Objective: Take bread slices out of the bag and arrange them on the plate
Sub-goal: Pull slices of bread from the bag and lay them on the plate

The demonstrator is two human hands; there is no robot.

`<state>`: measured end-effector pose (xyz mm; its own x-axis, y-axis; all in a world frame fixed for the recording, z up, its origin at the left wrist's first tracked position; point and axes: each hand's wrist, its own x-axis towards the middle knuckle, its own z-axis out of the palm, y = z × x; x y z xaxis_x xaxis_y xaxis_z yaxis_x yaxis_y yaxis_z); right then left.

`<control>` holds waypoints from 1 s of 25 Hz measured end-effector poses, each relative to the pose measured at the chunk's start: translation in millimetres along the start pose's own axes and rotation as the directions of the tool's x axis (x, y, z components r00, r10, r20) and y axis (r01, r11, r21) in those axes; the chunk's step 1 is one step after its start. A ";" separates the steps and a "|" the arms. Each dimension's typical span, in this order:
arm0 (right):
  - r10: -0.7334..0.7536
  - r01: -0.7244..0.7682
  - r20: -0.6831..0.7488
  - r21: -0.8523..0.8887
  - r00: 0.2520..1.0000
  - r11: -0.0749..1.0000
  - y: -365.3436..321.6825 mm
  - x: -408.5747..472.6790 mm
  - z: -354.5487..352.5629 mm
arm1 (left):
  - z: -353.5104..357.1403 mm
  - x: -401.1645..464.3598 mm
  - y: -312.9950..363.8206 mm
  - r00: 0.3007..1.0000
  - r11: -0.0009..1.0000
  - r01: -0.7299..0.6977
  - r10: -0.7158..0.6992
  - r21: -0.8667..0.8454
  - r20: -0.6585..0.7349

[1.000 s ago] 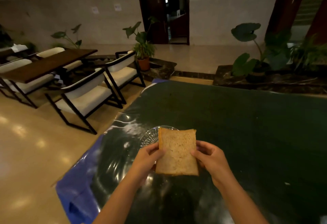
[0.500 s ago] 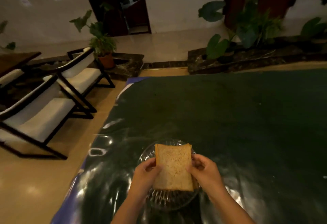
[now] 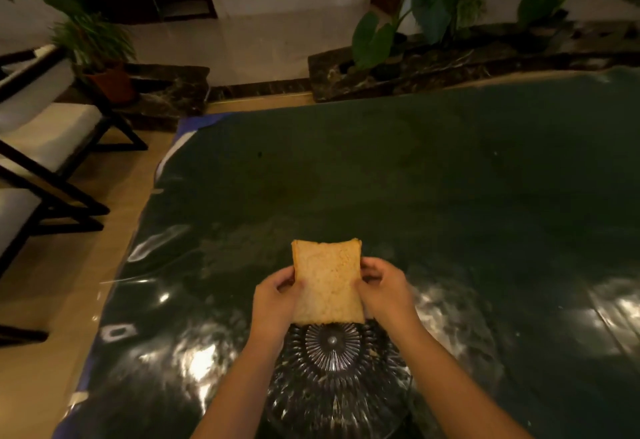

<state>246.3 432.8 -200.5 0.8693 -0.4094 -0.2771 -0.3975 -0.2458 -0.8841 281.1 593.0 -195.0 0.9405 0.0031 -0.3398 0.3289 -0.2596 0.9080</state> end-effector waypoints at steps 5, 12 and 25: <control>-0.003 -0.005 -0.071 -0.113 0.997 0.994 6.3 4.4 8.6 | 1.8 9.6 -9.7 0.996 0.988 -0.081 0.084 0.134 -0.015; -0.043 0.001 -0.134 -0.299 0.990 0.954 2.3 -1.8 14.3 | 3.3 1.6 -10.1 0.978 0.963 -0.133 0.166 0.233 -0.126; 0.073 -0.088 -0.163 -0.090 0.984 0.992 14.2 -37.2 -0.4 | -4.9 -39.0 -27.7 0.997 0.981 -0.049 0.059 0.190 -0.050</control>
<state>208.3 444.2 -202.6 0.7787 -0.5635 -0.2758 -0.4974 -0.2867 -0.8188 235.7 604.9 -205.7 0.9614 0.0365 -0.2727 0.2606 -0.4386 0.8601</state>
